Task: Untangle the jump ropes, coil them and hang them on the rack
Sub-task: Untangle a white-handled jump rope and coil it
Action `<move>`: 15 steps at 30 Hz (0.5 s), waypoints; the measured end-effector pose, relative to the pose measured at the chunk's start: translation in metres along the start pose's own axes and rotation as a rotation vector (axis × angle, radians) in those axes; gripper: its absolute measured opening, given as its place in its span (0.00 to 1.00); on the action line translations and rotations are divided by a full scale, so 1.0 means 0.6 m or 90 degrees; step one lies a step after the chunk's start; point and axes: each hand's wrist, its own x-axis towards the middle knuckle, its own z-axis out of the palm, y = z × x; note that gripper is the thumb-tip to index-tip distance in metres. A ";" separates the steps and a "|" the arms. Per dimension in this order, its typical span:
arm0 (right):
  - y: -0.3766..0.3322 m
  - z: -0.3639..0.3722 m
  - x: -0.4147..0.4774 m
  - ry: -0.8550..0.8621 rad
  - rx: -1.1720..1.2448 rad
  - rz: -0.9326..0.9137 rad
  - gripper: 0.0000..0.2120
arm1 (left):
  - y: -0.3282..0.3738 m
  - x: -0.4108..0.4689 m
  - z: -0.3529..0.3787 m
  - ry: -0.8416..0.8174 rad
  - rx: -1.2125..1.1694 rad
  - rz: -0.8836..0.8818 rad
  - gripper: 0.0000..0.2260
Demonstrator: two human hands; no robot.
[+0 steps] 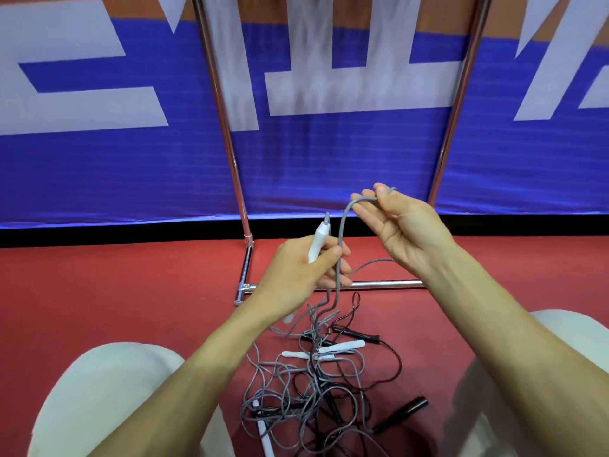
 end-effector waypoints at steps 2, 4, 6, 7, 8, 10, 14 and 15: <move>0.002 -0.003 0.003 0.007 -0.064 0.005 0.05 | 0.004 -0.003 0.001 0.007 -0.038 0.010 0.07; 0.004 -0.005 0.003 0.004 -0.188 -0.002 0.11 | 0.013 -0.006 0.003 0.030 -0.102 0.018 0.07; 0.010 -0.004 0.001 -0.003 -0.306 -0.010 0.15 | 0.023 -0.007 0.001 0.073 -0.186 0.022 0.06; 0.016 -0.004 -0.001 -0.016 -0.354 -0.016 0.16 | 0.028 -0.006 -0.002 0.099 -0.229 0.024 0.06; 0.023 -0.004 -0.002 -0.037 -0.402 -0.023 0.15 | 0.033 -0.004 -0.006 0.122 -0.273 0.025 0.06; 0.038 -0.006 -0.003 -0.103 -0.513 -0.028 0.09 | 0.042 -0.001 -0.016 0.153 -0.383 0.028 0.05; 0.065 -0.010 -0.009 -0.336 -0.738 0.049 0.13 | 0.052 0.001 -0.038 0.174 -0.572 0.048 0.05; 0.074 -0.011 -0.013 -0.388 -0.785 0.079 0.11 | 0.052 0.002 -0.044 0.175 -0.608 0.050 0.05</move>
